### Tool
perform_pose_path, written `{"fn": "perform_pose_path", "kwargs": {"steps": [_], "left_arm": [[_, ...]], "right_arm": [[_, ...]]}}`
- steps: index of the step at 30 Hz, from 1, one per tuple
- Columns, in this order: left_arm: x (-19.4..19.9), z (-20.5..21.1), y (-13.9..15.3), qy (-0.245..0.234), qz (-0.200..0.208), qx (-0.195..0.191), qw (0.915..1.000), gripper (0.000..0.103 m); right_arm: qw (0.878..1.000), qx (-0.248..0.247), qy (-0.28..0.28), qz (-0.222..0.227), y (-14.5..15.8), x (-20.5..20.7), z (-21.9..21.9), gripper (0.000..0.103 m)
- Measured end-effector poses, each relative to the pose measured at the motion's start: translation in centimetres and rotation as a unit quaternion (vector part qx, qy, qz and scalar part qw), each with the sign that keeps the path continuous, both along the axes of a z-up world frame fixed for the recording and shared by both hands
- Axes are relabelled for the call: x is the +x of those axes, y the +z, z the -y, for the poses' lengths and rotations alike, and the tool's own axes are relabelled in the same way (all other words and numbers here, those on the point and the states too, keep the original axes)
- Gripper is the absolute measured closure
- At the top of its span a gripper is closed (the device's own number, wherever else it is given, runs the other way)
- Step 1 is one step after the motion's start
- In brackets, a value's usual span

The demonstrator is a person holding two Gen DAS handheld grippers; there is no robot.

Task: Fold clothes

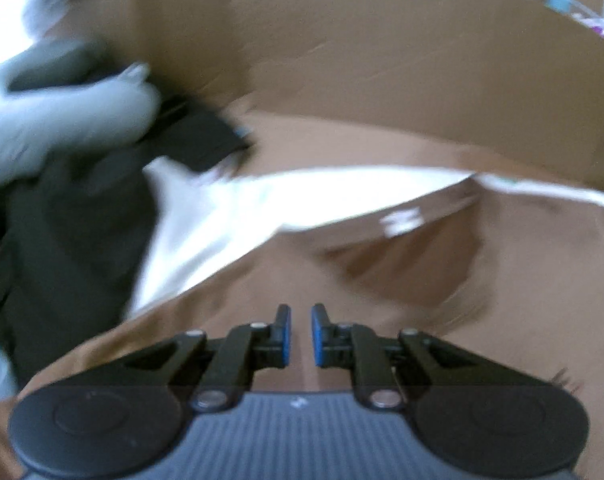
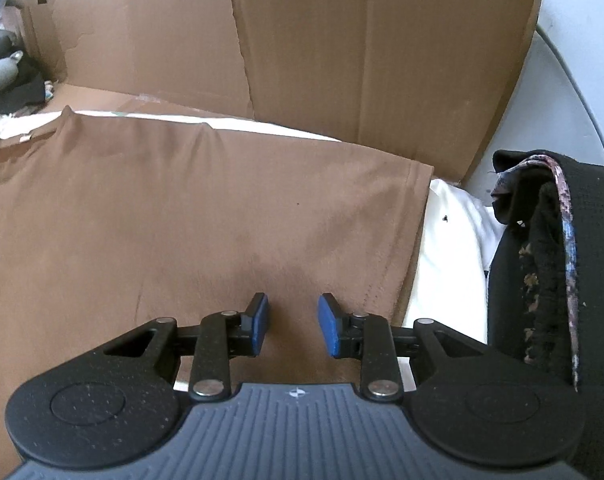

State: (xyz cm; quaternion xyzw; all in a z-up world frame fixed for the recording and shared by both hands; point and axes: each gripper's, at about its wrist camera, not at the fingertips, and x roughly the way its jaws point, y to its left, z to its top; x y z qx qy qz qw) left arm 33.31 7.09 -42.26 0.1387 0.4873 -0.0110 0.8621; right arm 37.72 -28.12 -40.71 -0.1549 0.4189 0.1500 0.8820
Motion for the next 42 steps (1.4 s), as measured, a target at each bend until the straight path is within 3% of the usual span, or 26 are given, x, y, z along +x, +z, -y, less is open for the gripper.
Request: {"fn": "perform_pose_path", "kwargs": {"steps": [7, 12, 19, 25, 29, 35, 37, 39, 42], "left_arm": [[0.2, -6.2, -1.0, 0.088, -0.003, 0.006, 0.9961, 0.091], [0.6, -8.8, -1.2, 0.115, 0.004, 0.021, 0.9932, 0.09], [2.0, -12.3, -0.9, 0.132, 0.008, 0.025, 0.991, 0.093], [3.6, -13.4, -0.6, 0.132, 0.016, 0.067, 0.9889, 0.097], [4.1, -14.9, 0.1, 0.152, 0.019, 0.043, 0.9873, 0.1], [2.5, -13.1, 1.8, 0.142, 0.032, 0.014, 0.9893, 0.095], [1.8, -11.9, 2.0, 0.132, 0.035, 0.004, 0.9906, 0.088], [1.0, -10.2, 1.8, 0.104, 0.033, -0.001, 0.994, 0.07], [-0.2, -7.0, 1.2, 0.046, 0.02, -0.022, 0.9985, 0.066]], "right_arm": [[1.0, -0.021, -0.011, -0.003, -0.1, 0.5, 0.7, 0.068], [0.999, -0.032, -0.011, -0.007, 0.0, 0.7, 0.8, 0.068], [0.999, -0.024, -0.017, -0.012, 0.3, 0.6, 1.0, 0.067], [1.0, -0.002, -0.02, -0.009, 1.2, 0.2, 1.0, 0.066], [1.0, 0.018, 0.002, 0.01, 2.3, -0.6, 0.0, 0.065], [0.999, 0.038, 0.036, 0.014, 3.0, -1.2, -2.4, 0.064], [0.998, 0.042, 0.042, 0.009, 2.8, -1.3, -3.1, 0.064], [0.998, 0.045, 0.049, 0.008, 2.8, -1.6, -3.6, 0.064], [0.997, 0.049, 0.059, 0.005, 2.6, -2.1, -4.4, 0.064]]}}
